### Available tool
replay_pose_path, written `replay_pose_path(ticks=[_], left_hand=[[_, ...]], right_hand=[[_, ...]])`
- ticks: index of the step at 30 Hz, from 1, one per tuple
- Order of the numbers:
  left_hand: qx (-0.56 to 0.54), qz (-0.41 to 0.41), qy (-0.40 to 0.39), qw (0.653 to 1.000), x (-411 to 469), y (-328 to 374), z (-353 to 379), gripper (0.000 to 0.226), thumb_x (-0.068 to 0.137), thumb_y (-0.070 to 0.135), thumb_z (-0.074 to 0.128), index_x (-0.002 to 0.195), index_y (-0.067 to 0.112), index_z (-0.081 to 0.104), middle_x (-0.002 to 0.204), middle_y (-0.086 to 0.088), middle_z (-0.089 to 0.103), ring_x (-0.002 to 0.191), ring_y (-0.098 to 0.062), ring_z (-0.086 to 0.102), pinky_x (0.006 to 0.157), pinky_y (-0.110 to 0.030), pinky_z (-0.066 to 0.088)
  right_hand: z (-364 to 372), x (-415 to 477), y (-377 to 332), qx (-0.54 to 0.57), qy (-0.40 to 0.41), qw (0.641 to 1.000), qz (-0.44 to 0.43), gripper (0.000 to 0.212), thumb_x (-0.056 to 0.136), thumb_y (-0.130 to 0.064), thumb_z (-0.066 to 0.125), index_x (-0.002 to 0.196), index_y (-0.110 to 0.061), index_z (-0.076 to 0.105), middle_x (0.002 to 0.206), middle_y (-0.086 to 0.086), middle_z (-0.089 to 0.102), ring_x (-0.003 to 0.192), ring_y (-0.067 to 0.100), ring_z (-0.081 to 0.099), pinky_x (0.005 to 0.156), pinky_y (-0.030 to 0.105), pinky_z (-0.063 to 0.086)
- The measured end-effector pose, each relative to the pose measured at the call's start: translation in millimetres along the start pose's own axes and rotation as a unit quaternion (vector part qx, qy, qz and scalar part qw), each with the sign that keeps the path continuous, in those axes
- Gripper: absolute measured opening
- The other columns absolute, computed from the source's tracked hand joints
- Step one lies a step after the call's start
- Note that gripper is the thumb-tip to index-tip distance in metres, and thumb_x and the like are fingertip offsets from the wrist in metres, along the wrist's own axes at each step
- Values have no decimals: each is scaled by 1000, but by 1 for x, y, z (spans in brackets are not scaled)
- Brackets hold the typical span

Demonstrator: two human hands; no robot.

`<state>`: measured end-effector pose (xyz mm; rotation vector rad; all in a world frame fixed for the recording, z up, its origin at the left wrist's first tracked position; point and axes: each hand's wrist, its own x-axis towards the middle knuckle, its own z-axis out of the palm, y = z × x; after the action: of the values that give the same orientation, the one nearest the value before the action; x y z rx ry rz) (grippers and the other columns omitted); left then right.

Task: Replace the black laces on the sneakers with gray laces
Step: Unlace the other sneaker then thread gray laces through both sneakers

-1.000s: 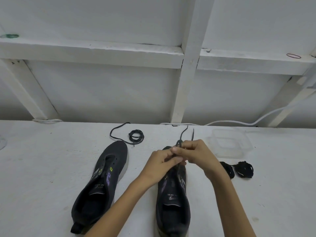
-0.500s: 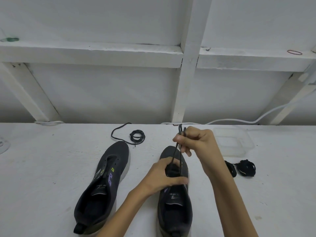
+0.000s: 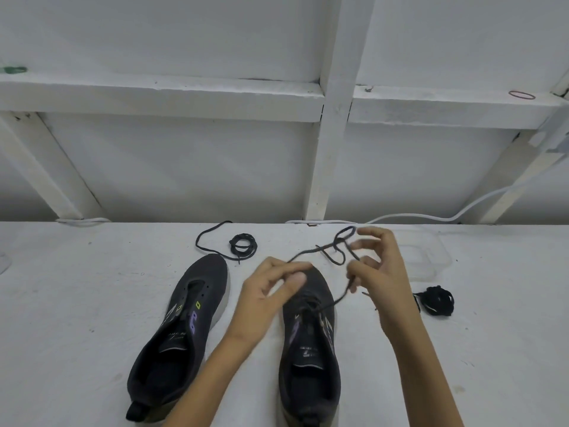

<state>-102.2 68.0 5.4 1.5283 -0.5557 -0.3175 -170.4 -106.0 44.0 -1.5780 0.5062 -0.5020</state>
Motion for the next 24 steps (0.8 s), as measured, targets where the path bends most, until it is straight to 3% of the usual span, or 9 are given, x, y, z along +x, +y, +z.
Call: replay_pose_path(ticks=[2,5,8,10,13,15,19,22,24], left_hand=[[54,6,69,996,-1,-5,-23,23,85,15,71,106,25,73,76,7,54,78,-8,55,82,-21,44],[168,-43,95,980,-6,-11,-58,26,85,11,71,104,28,66,61,1,57,65,-16,62,76,-32,48],[305,-113,29,945,-11,-15,-79,21,86,17,69,103,28,64,61,8,67,63,-6,63,75,-26,49],[372,-149,-6,916,-9,-15,-83,24,85,23,69,108,27,66,73,12,71,74,-1,64,83,-29,51],[485,-154,-51,859,5,-9,-76,48,86,37,65,132,29,53,124,14,58,117,-8,53,97,-32,46],[526,-104,-62,842,18,-2,-60,53,88,43,60,139,31,46,143,15,41,132,-9,36,100,-32,41],[474,25,-163,865,54,-2,-5,47,93,44,52,137,29,50,145,9,43,136,-14,35,109,-32,31],[505,71,-267,817,78,-18,45,48,91,37,54,137,25,50,145,2,45,137,-19,34,115,-44,21],[557,69,-298,772,90,-34,71,49,90,28,53,137,18,48,140,-3,48,133,-22,37,115,-48,17]], right_hand=[[-17,-8,18,-47,38,998,11,56,77,17,50,115,-25,52,101,4,57,56,18,49,45,23,42],[-47,-20,50,-129,32,989,71,48,80,15,51,107,-25,59,102,9,58,57,21,52,45,32,45],[-73,-30,74,-218,-97,952,194,34,83,11,54,100,-17,64,103,15,57,56,22,57,47,33,50],[-82,-28,74,-269,-175,912,255,20,87,2,60,98,-13,66,102,16,59,54,22,61,47,31,51],[-82,-7,60,-332,-162,904,217,8,89,-10,65,97,-13,68,92,13,66,52,22,64,45,28,49],[-75,15,47,-353,-122,914,161,4,89,-15,66,92,-15,69,82,6,67,51,19,63,45,27,47],[-39,76,40,-356,-101,926,79,10,89,-20,66,97,-14,68,82,5,69,62,22,67,48,28,49],[-4,123,67,-392,-72,915,65,27,91,-28,62,115,-16,61,103,12,67,86,29,67,67,37,56],[11,141,91,-451,-66,887,74,37,94,-34,57,126,-16,54,122,14,55,105,32,59,86,39,48]])
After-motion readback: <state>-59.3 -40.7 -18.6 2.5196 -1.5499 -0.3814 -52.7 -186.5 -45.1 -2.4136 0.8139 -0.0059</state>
